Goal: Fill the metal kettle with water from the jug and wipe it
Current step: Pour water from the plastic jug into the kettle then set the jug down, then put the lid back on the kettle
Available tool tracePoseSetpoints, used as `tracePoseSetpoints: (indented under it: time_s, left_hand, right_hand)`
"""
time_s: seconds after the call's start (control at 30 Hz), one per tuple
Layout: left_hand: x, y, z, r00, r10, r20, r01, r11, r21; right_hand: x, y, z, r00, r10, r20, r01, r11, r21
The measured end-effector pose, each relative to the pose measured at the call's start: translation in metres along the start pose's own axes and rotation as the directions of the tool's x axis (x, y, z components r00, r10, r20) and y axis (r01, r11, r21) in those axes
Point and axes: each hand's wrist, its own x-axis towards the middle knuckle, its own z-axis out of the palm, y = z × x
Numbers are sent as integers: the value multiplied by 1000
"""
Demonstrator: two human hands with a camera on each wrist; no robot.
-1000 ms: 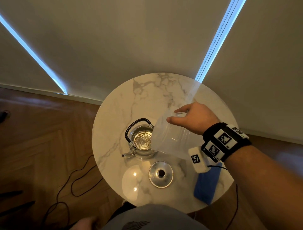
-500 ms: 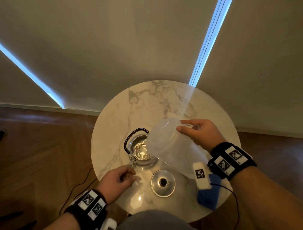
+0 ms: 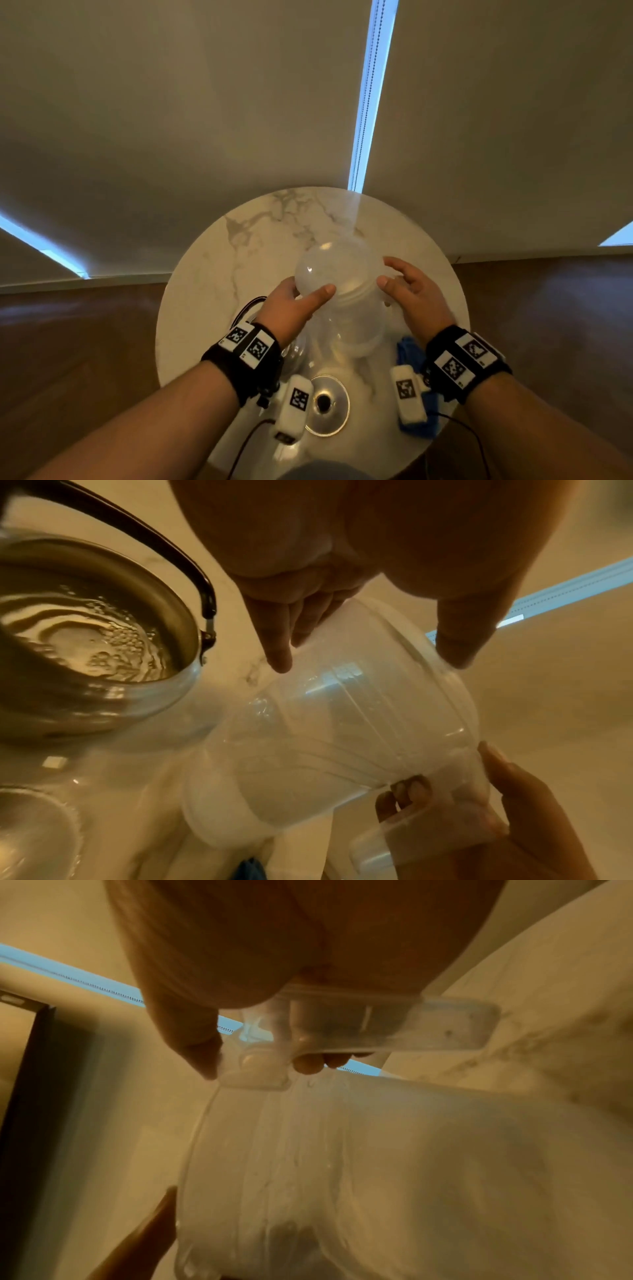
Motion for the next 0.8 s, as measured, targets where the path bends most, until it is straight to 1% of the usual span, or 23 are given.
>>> tracePoseSetpoints:
  time_s: [0.07,0.23,0.4,0.6,0.77,0.8]
  left_hand:
    - [11,6,8,1000,25,-6,-25,998,66]
    - [38,13,26,993,116,-37,-105,968,230]
    - [55,15,32,988,153,-27,-141,958,251]
    - [61,8,30,988,145,-61,-129,968,215]
    - [60,9,26,984,164,-64,-134,932,336]
    - [58,9,26,984,168,-59,-136,923,361]
  right_hand:
    - [2,4,-4,1000,12,-15,-12,1000,-3]
    - [8,19,-15,998,57,-17,-59,990,-129]
    - [19,36,-21,999,25,-38,-36,944,-329]
    - [30,36,-21,999,-24,-44,1,892,-451]
    - [32,28,-21,999,12,-40,-31,851,-524]
    - [32,27,-21,999,0,-42,-23,834,-551]
